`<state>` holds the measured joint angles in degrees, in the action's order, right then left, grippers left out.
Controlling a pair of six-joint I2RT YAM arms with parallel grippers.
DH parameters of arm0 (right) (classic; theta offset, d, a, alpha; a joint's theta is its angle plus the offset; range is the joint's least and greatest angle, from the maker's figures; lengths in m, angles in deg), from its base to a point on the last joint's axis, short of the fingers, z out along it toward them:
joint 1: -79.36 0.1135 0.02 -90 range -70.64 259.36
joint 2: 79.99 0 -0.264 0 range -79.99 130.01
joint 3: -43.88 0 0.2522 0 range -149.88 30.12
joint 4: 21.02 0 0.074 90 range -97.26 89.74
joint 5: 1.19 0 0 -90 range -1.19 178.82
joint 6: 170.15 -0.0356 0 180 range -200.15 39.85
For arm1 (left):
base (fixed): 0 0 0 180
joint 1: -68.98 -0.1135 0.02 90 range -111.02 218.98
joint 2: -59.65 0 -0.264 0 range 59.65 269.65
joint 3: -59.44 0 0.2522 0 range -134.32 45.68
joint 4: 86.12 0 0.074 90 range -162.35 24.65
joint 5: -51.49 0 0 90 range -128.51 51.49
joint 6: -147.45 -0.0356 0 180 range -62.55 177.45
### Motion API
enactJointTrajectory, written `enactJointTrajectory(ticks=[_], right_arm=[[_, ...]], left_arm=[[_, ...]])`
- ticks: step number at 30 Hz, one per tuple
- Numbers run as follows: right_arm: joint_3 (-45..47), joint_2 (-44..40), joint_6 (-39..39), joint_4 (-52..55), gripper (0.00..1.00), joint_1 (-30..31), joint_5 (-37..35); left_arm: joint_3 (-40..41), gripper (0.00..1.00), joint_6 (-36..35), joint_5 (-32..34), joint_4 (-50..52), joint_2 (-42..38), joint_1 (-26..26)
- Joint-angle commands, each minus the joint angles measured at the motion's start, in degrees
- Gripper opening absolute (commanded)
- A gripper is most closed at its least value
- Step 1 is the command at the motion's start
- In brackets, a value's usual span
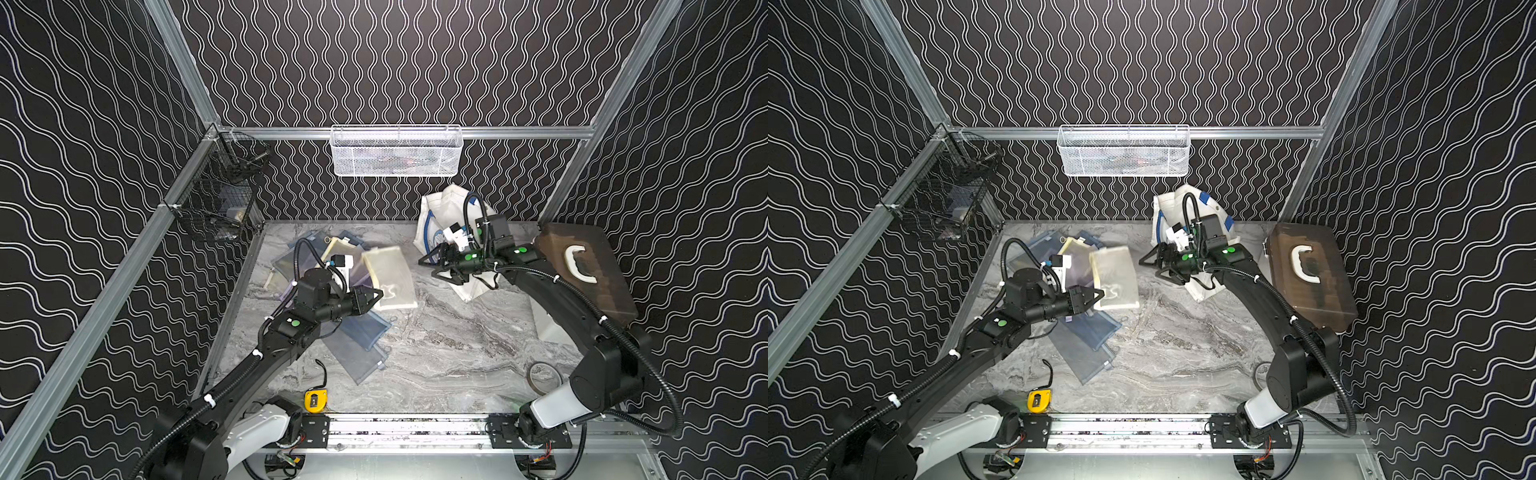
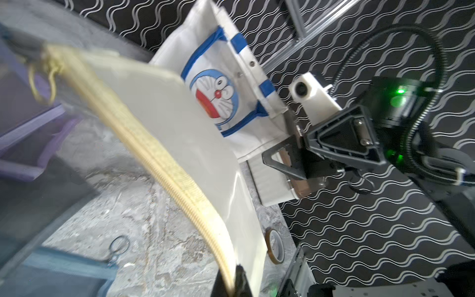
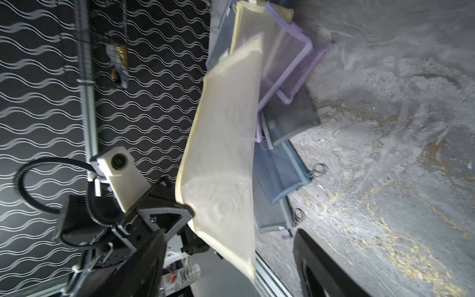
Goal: Put the pencil pouch into the canvas bag
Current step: Pick up the pencil pouch.
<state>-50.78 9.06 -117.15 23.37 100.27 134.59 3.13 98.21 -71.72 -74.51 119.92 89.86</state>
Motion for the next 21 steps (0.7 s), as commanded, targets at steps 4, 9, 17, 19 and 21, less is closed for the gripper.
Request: enactJointTrajectory(ticks=[4, 9, 17, 19, 21], right_arm=[[1.18, 0.76, -9.78, -7.34, 0.80, -0.43, 6.98], [5.84, 1.16, -19.81, -23.05, 0.80, 0.23, 10.89], [5.64, 0.92, -21.50, -27.23, 0.41, 0.37, 11.68], [4.25, 0.69, -19.20, -24.68, 0.25, 0.36, 11.60], [1.85, 0.49, -14.83, -19.51, 0.12, 0.28, 10.42]], left_arm=[[-3.88, 0.00, 0.05, -4.10, -6.68, 0.56, 2.32], [-4.08, 0.00, 1.38, -4.67, -10.81, 2.16, 4.68], [-4.27, 0.00, 2.30, -2.81, -13.84, 4.97, 6.59], [-4.39, 0.00, 2.29, -2.27, -13.76, 5.55, 6.80], [-4.30, 0.00, 2.24, -1.61, -13.50, 5.80, 6.80]])
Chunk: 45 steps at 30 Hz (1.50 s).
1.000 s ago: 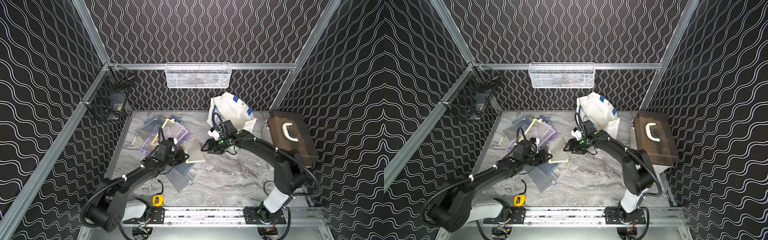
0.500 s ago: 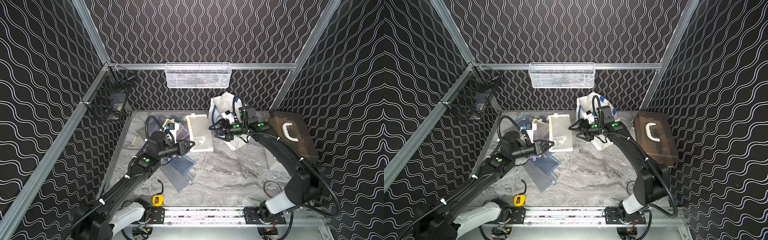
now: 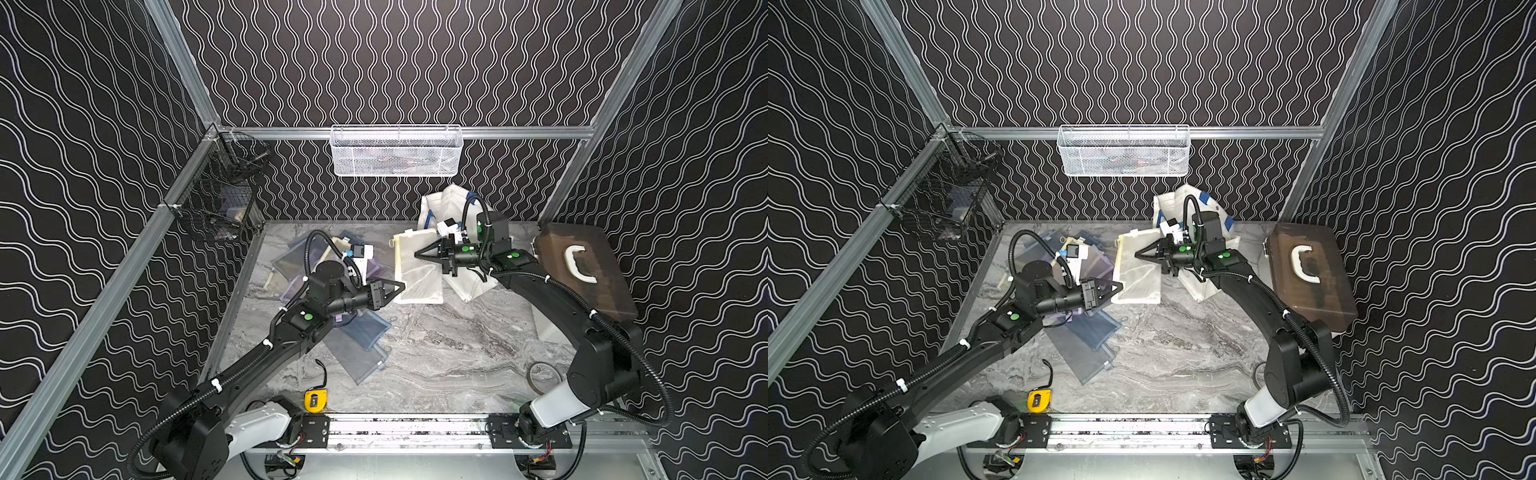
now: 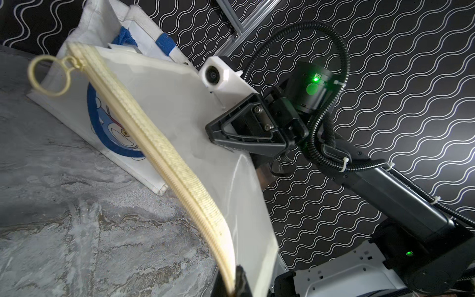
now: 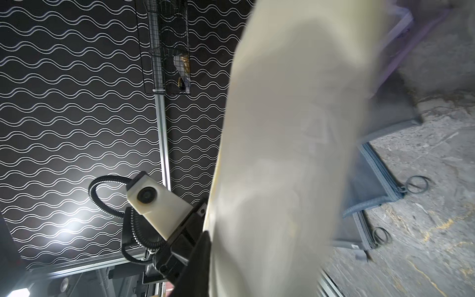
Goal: Put the pencil pouch into the canvas bag
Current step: Pick up the pencil pouch, then place the pencil pouch in the canvas bag.
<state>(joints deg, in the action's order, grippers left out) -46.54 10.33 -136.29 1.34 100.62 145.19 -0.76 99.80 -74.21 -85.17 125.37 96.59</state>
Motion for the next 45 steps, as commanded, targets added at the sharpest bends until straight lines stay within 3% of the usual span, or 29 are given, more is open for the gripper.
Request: enactJointTrajectory(ticks=[1, 2, 4, 6, 10, 12, 14, 19, 25, 39, 45], right_arm=[[-4.20, -0.68, 7.18, 6.00, 0.05, -0.03, -1.02], [-6.14, -0.46, 10.15, 9.71, 0.00, -0.07, -2.14], [-10.08, 0.34, 15.50, 16.35, 0.00, -0.39, -4.42], [-15.59, 1.56, 21.40, 24.21, 0.00, -0.94, -8.67], [-34.04, 7.17, 38.21, 45.16, 0.00, -1.57, -23.11], [-44.20, 11.01, 45.01, 53.41, 0.00, -1.65, -32.02], [-53.68, 14.94, 49.89, 59.02, 0.00, -2.11, -40.72], [-63.38, 19.43, 54.53, 60.96, 0.00, -3.24, -55.55], [-59.68, 19.85, 57.24, 58.74, 0.00, -4.10, -65.24], [-54.95, 15.98, 57.98, 44.66, 0.00, -4.27, -70.00], [-54.14, 18.98, 61.25, 42.15, 0.00, -4.22, -70.86]], left_arm=[[-0.50, 0.00, 0.51, 1.23, -2.51, 0.47, 0.09], [-0.67, 0.00, 0.30, 1.64, -1.95, 0.52, 0.15], [-0.92, 0.11, -0.27, 2.67, -0.57, 0.67, 0.16], [-1.51, 0.28, -1.34, 5.22, 2.93, 0.94, 0.15], [-2.17, 0.75, -2.74, 10.26, 9.07, 1.41, 0.08], [-1.99, 0.90, -2.87, 11.61, 10.49, 1.48, 0.11], [-1.91, 0.98, -3.07, 12.35, 11.61, 1.70, 0.09], [-2.17, 0.99, -3.09, 12.89, 12.94, 2.27, 0.04], [-2.36, 0.99, -3.34, 13.34, 13.26, 2.10, 0.03], [-2.07, 0.99, -4.15, 12.32, 15.27, 1.54, -0.02], [-1.64, 0.99, -4.74, 12.50, 15.95, 0.25, -0.67]])
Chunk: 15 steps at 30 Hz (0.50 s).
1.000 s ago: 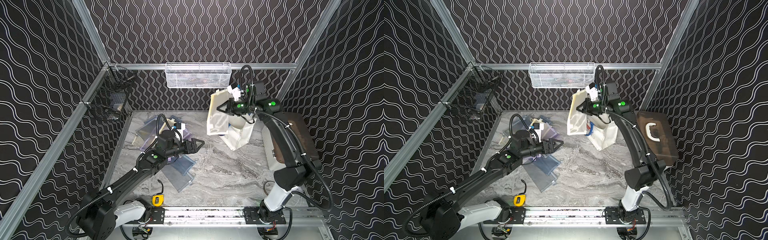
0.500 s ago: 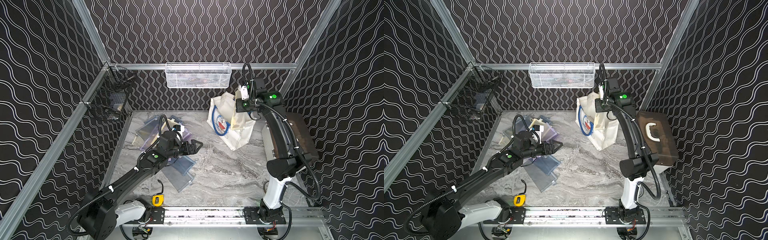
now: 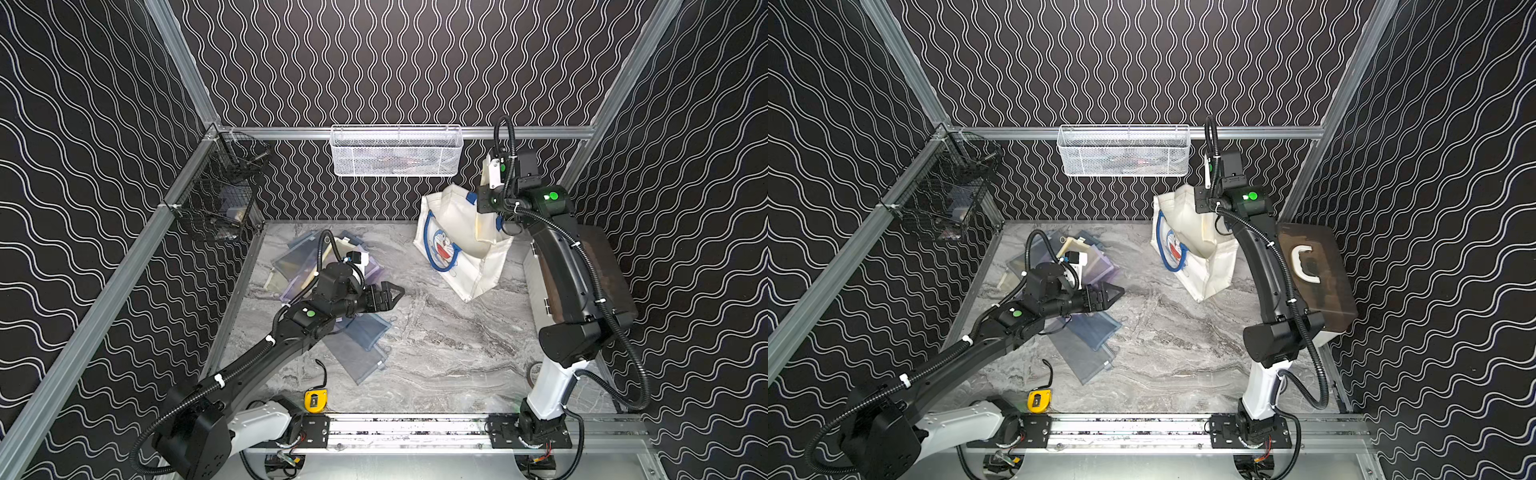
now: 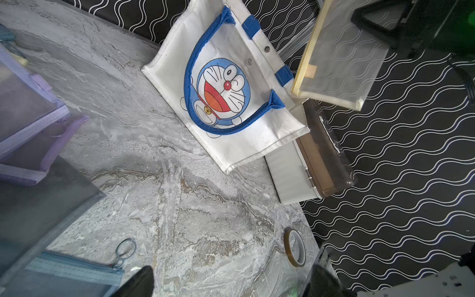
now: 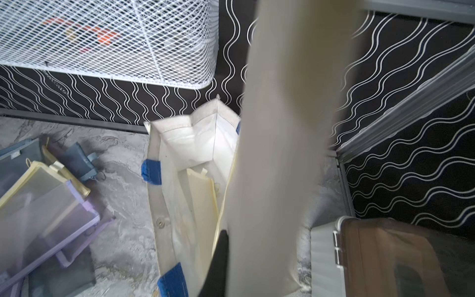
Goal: Put the pencil pouch into the canvas bag
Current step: Place the pencil pouch in the canvas bag.
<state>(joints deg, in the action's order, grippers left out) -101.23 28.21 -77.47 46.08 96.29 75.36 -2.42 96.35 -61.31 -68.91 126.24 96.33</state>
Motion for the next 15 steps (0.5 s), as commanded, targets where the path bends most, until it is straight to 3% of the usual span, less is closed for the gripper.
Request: enactJointTrajectory(ticks=[1, 8, 15], right_arm=[[1.31, 1.45, 2.66, -2.99, 0.00, 0.04, -1.08], [11.06, 1.34, 1.82, -5.99, 0.00, 0.08, -0.31], [21.15, 0.07, -1.89, -7.64, 0.00, 0.18, 5.41]], left_arm=[[0.19, 0.99, -1.28, -0.53, -0.49, -0.80, -0.75], [0.46, 0.99, -1.39, -0.83, -0.13, -1.51, -2.38], [1.21, 0.98, -1.36, -0.65, 0.18, -1.03, -3.47]])
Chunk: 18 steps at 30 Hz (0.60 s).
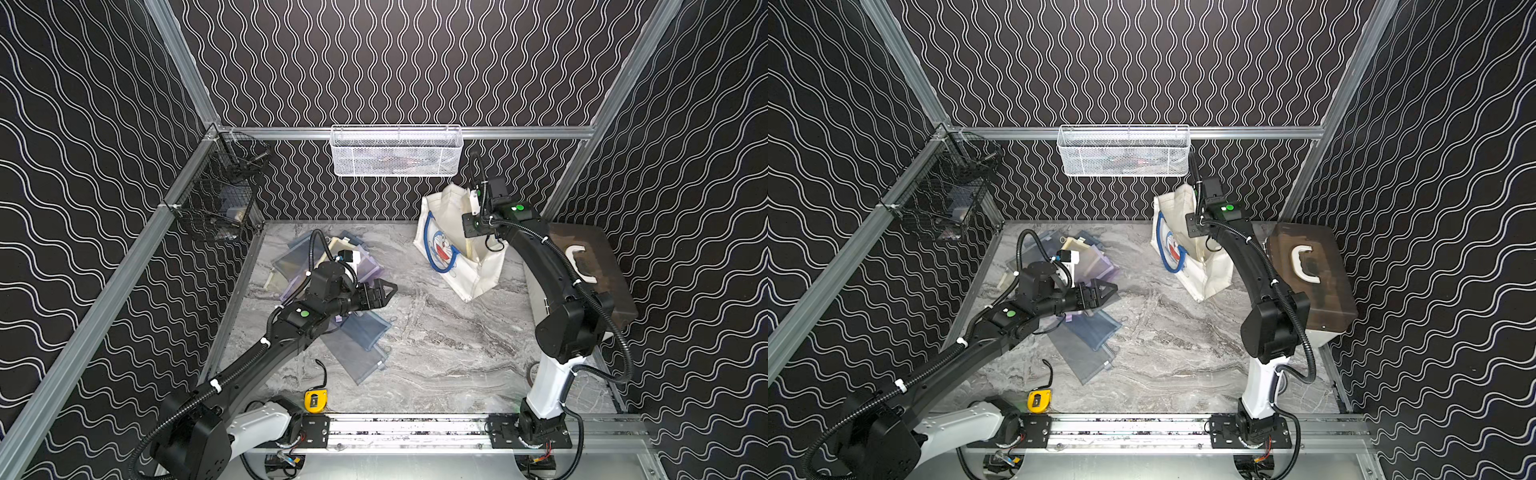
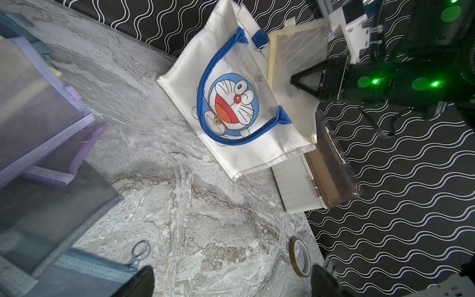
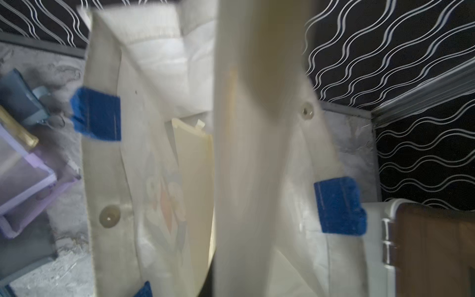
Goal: Put the pencil pouch into the canvas bag
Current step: Place the pencil pouch in the canvas bag.
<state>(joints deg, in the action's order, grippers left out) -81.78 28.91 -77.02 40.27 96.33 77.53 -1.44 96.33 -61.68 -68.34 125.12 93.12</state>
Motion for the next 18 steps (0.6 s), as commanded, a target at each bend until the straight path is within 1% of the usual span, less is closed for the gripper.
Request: enactJointTrajectory(ticks=[1, 4, 5, 9, 10, 14, 18], right_arm=[[2.49, -0.46, -2.88, -1.82, 0.00, 0.10, 3.95], [4.31, -0.60, -3.56, -2.25, 0.01, 0.12, 5.85], [4.72, -0.75, -3.69, -2.56, 0.05, 0.08, 6.30], [5.14, -1.14, -4.32, -2.24, 0.32, 0.10, 6.60], [4.94, -1.43, -4.39, -2.09, 0.37, 0.10, 6.36], [3.53, -2.68, -4.86, -1.88, 0.54, 0.08, 5.71], [0.06, -3.06, -4.80, 0.62, 0.66, 0.40, 4.86]], left_arm=[[0.18, 0.98, -1.52, 0.07, 0.23, 0.09, -0.25], [-0.91, 0.97, -2.98, 2.44, 4.77, 0.87, -0.37], [-1.36, 0.97, -3.62, 3.40, 6.56, 1.36, -0.40], [-2.99, 0.97, -5.54, 8.20, 13.83, 3.31, -0.59], [-3.31, 0.97, -5.70, 9.30, 15.53, 3.93, -0.75], [-3.30, 0.97, -6.00, 10.94, 18.38, 5.49, -1.16], [-2.32, 0.95, -5.83, 12.31, 20.48, 5.97, -1.25]])
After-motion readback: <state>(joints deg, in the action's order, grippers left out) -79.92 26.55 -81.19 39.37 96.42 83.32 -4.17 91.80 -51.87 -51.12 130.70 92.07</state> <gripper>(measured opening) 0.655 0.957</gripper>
